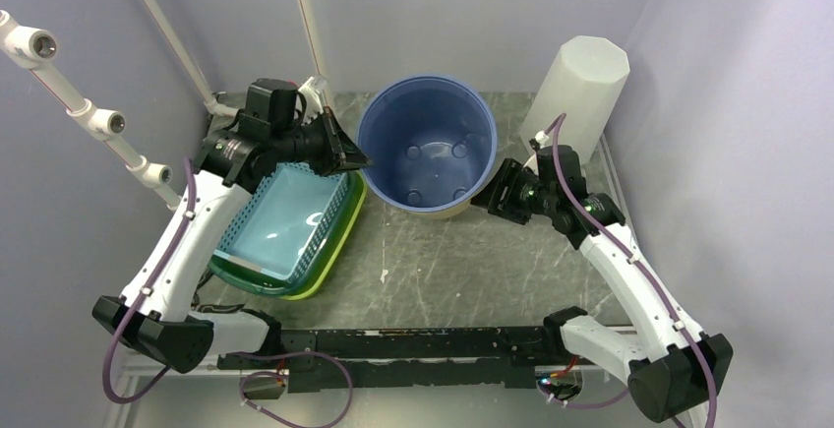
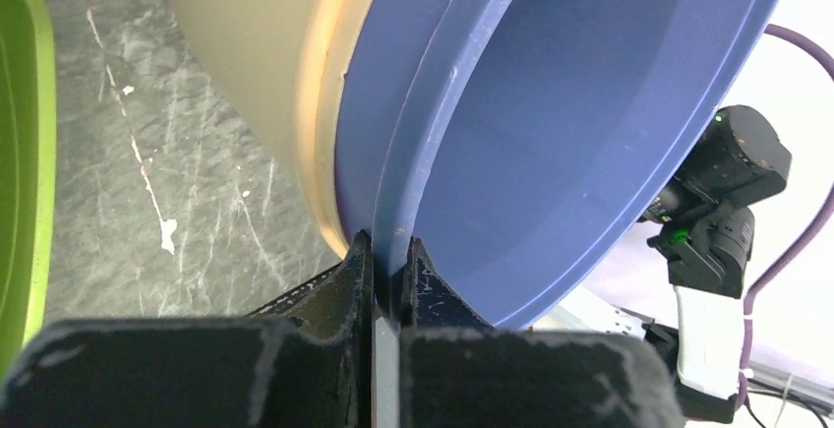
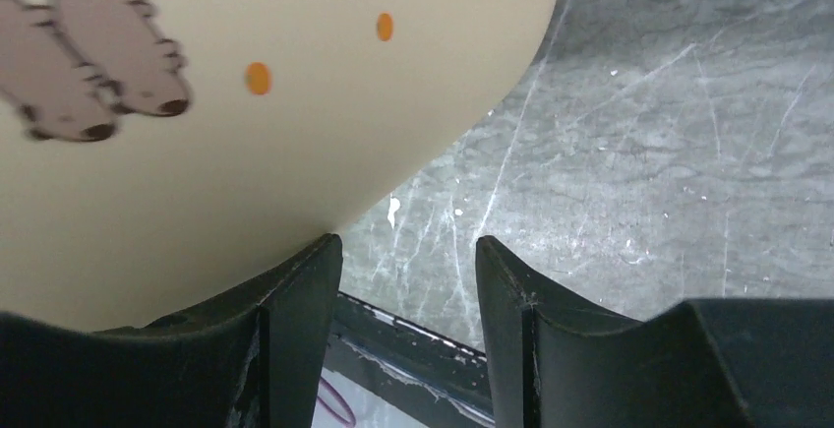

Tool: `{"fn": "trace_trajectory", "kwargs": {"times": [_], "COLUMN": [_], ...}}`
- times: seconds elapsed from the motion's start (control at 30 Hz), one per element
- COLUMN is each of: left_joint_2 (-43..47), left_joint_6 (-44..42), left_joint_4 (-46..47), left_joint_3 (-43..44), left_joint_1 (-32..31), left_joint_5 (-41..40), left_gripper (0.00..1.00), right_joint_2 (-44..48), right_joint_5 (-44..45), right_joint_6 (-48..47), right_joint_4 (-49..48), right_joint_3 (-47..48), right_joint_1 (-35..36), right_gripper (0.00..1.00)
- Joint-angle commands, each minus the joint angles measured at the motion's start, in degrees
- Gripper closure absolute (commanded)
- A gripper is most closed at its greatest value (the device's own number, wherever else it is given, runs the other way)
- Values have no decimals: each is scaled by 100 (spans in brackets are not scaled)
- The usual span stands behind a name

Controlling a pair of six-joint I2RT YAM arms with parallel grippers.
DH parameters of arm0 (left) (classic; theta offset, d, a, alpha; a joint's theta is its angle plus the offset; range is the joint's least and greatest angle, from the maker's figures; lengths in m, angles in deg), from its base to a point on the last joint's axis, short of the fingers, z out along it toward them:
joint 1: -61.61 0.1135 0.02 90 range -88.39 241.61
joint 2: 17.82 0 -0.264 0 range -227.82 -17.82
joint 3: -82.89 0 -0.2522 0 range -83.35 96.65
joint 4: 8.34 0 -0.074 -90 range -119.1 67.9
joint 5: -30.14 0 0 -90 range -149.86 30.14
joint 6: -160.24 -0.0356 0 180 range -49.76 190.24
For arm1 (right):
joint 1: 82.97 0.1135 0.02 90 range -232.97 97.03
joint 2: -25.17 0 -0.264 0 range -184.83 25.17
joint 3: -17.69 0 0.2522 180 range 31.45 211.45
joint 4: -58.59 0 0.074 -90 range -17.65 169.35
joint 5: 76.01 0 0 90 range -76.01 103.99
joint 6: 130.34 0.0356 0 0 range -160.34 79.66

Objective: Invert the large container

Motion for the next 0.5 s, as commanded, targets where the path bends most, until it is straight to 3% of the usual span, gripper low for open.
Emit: {"fn": "trace_trajectory", "kwargs": {"times": [0.0, 0.2, 0.3, 0.47], "left_joint_2": [369, 248, 153, -9], "left_joint_6": [38, -545, -836, -1068], "left_joint_4": [615, -517, -1025, -1273], "left_joint_3": [600, 1045, 1255, 1428], "left_joint_1": [-119, -119, -119, -119], "left_joint_5": [821, -202, -705, -744], "left_gripper": [97, 97, 97, 97], "right_joint_2": [49, 184, 398, 775], "right_joint_5": [108, 447, 1019, 1836], "right_joint_6": [-146, -223, -133, -60], "right_joint_4": [-170, 108, 482, 1150], "right_joint_3": [132, 272, 408, 1058], "right_joint_1": [3, -27, -52, -66], "right_gripper": [44, 40, 39, 38]}}
